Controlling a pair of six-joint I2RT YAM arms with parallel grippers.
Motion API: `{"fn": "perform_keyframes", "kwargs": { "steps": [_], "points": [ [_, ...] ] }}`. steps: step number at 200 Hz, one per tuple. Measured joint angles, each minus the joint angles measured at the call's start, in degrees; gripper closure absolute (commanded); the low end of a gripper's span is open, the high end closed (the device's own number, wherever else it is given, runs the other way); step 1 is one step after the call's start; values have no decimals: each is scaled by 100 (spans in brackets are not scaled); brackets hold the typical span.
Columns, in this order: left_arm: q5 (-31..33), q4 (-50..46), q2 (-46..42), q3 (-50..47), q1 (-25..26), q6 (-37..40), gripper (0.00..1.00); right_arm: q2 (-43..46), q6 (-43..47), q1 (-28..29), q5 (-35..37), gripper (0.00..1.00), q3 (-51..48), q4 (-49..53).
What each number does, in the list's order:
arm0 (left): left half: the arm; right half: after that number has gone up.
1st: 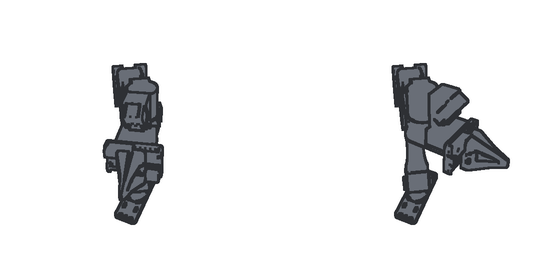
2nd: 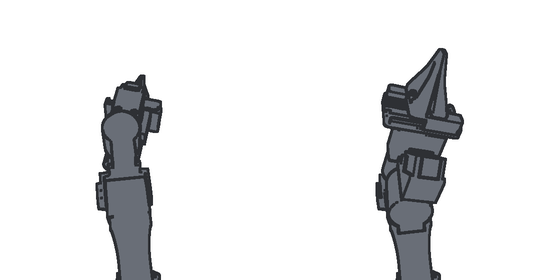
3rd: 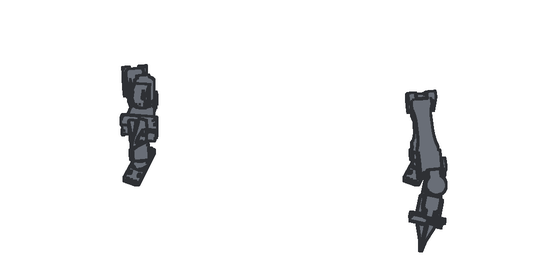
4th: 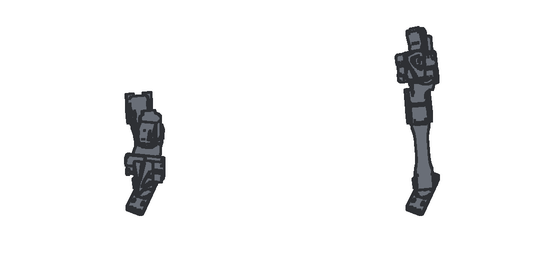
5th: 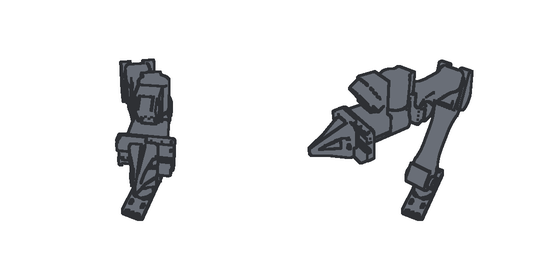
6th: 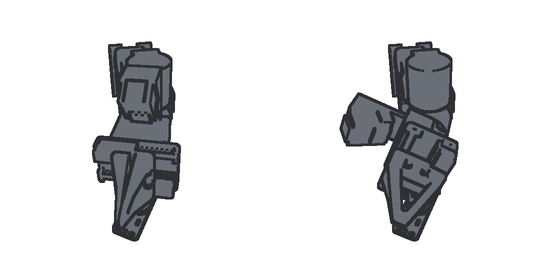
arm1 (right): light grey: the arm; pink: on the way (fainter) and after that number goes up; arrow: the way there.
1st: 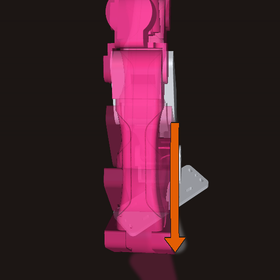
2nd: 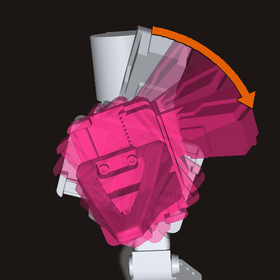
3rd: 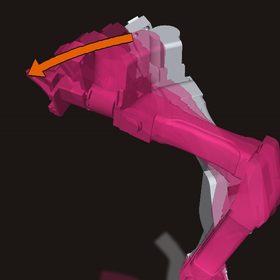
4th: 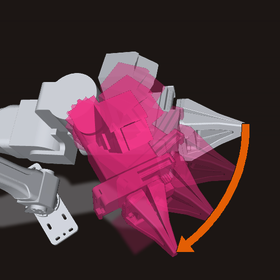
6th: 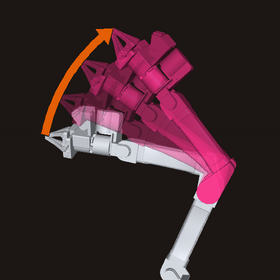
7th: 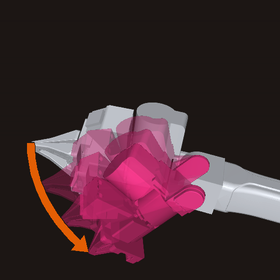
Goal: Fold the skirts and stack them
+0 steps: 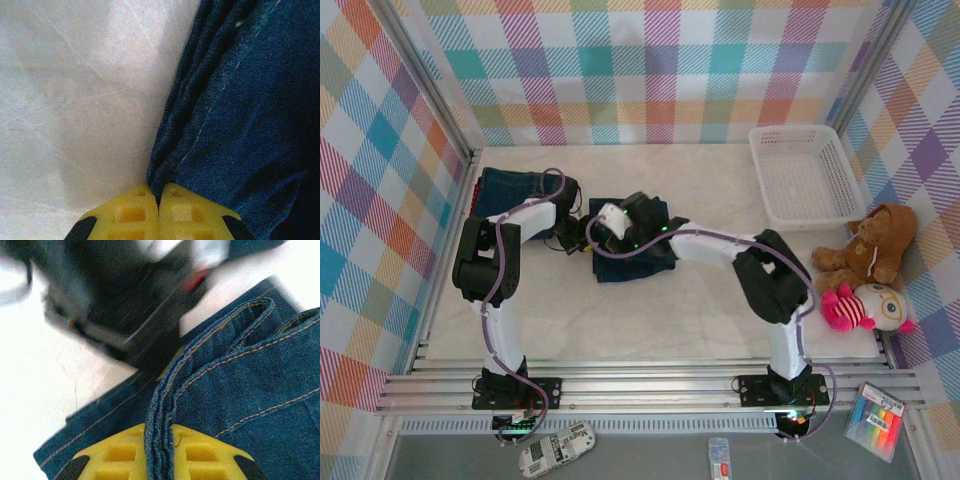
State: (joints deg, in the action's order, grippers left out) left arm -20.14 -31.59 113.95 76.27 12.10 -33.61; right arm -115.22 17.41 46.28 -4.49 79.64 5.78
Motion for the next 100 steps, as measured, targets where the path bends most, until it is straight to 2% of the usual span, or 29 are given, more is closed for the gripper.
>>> {"fn": "perform_keyframes", "kwargs": {
  "steps": [43, 100],
  "points": [
    [-85, 28, 11, -7, -20, 0, 97, -247, 715, 160, 216, 100, 166, 363],
    [-133, 63, 13, -28, -28, 0, 97, -238, 752, 160, 396, 100, 490, 570]
  ]
}}
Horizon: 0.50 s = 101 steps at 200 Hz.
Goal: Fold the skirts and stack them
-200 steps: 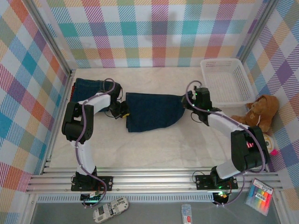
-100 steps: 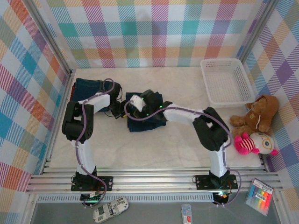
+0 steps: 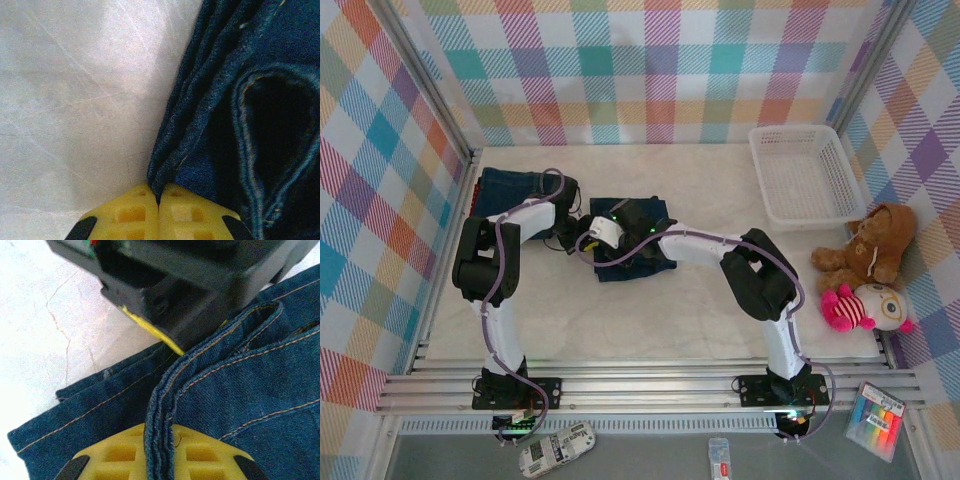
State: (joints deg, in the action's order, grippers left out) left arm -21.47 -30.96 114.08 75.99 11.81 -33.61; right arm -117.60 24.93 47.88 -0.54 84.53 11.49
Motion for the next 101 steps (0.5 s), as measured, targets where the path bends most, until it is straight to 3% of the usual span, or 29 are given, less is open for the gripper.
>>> {"fn": "perform_keyframes", "kwargs": {
  "steps": [39, 85, 101],
  "points": [
    [-13, 7, 0, 0, -7, 2, 92, -92, -46, 0, 35, 100, 262, 26],
    [-81, -208, -2, 13, -39, 94, 83, -378, -2, 37, -420, 64, 271, 459],
    [7, -439, -9, 122, -39, 184, 81, -289, 26, 50, -588, 58, 275, 789]
  ]
}}
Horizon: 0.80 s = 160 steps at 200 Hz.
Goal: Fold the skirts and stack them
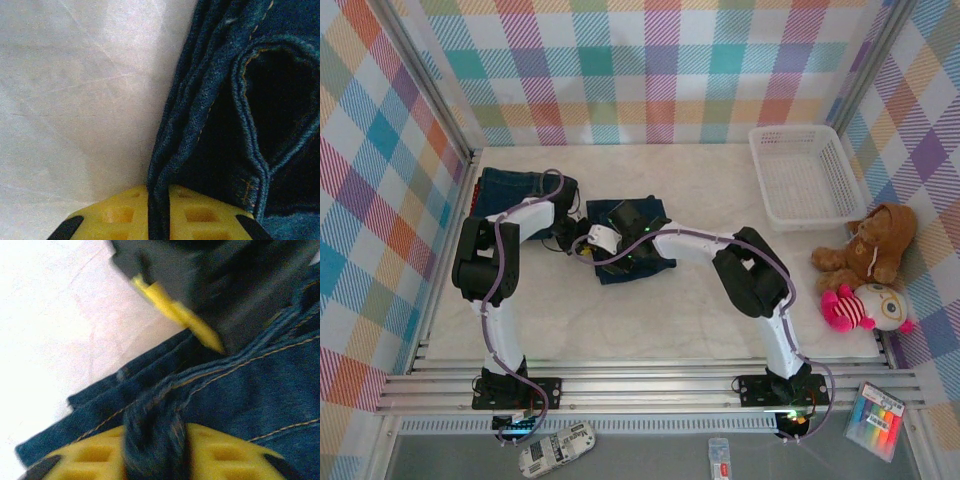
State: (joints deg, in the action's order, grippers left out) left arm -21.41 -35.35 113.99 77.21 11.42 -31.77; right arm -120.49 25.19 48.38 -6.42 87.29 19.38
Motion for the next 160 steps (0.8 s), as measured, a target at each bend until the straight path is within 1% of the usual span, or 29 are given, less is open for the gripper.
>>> {"fn": "perform_keyframes", "kwargs": {
  "steps": [31, 49, 54, 57, 60, 66, 75, 84, 104, 121, 143, 160],
  "points": [
    [442, -518, -256, 260, -39, 57, 79, 442, 11, -26, -186, 56, -24, 608],
    [688, -739, -544, 413, -68, 76, 79, 881, -177, -151, -361, 60, -98, 638],
    [739, -774, -621, 442, -70, 76, 78, 999, -245, -212, -413, 64, -120, 619],
    [756, -791, -662, 450, -70, 76, 78, 1064, -317, -245, -448, 69, -136, 595],
    [767, -809, -708, 459, -70, 76, 78, 1126, -348, -293, -463, 77, -144, 573],
    [785, -841, -800, 472, -68, 74, 78, 1239, -494, -417, -487, 86, -151, 514],
    [778, -850, -896, 481, -42, 55, 78, 1331, -726, -614, -498, 95, -149, 396],
    [739, -841, -964, 481, 2, 2, 77, 1344, -979, -813, -446, 100, -96, 339],
    [490, -649, -1036, 446, 133, -229, 77, 1019, -1364, -1215, -295, 100, 302, 446],
    [240, -323, -1034, 352, 420, -544, 77, 452, -1720, -1471, -184, 100, 920, 684],
    [-44, 92, -997, 212, 839, -946, 77, -291, -1987, -1646, -175, 100, 1696, 1097],
    [-199, 363, -839, 181, 1104, -1204, 77, -831, -2024, -1692, -160, 100, 2282, 1480]
  ]
}}
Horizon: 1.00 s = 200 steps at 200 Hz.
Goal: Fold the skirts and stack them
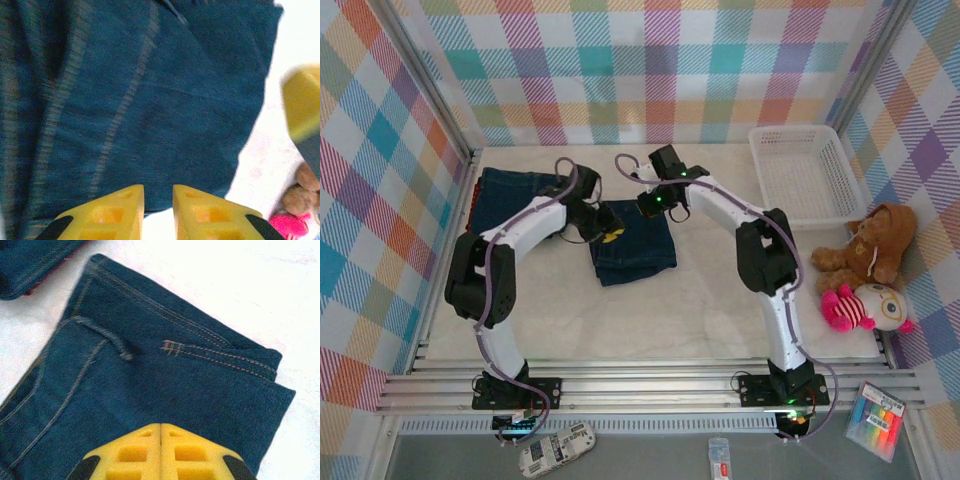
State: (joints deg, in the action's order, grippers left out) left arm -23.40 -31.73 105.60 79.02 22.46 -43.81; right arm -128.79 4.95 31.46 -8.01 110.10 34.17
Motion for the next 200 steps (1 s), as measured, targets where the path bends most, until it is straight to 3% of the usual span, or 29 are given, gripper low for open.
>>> {"fn": "perform_keyframes", "kwargs": {
  "steps": [32, 54, 75, 107, 150, 174, 200],
  "points": [
    [-162, 205, 444, -118, 236, -181, 77, -761, -127, 0, 240, 100, 848, 686],
    [17, -76, 621, -175, 236, 103, 76, -911, -481, -42, 501, 100, 855, 986],
    [223, -289, 634, -127, 216, 555, 76, -638, -914, -136, 463, 100, 205, 833],
    [474, -879, 949, 439, 173, 1263, 76, 474, -1757, -273, 42, 99, -1690, 448],
    [372, -1471, 1757, 1738, 168, 1910, 76, 2249, -4256, -122, -1357, 72, -4750, -1414],
    [240, -1478, 1792, 1928, 151, 2065, 71, 2785, -5191, 31, -1331, 59, -5322, -2006],
    [181, -1449, 1458, 1657, 66, 2109, 58, 3110, -5473, -391, -1021, 53, -5359, -2138]
  ]
}}
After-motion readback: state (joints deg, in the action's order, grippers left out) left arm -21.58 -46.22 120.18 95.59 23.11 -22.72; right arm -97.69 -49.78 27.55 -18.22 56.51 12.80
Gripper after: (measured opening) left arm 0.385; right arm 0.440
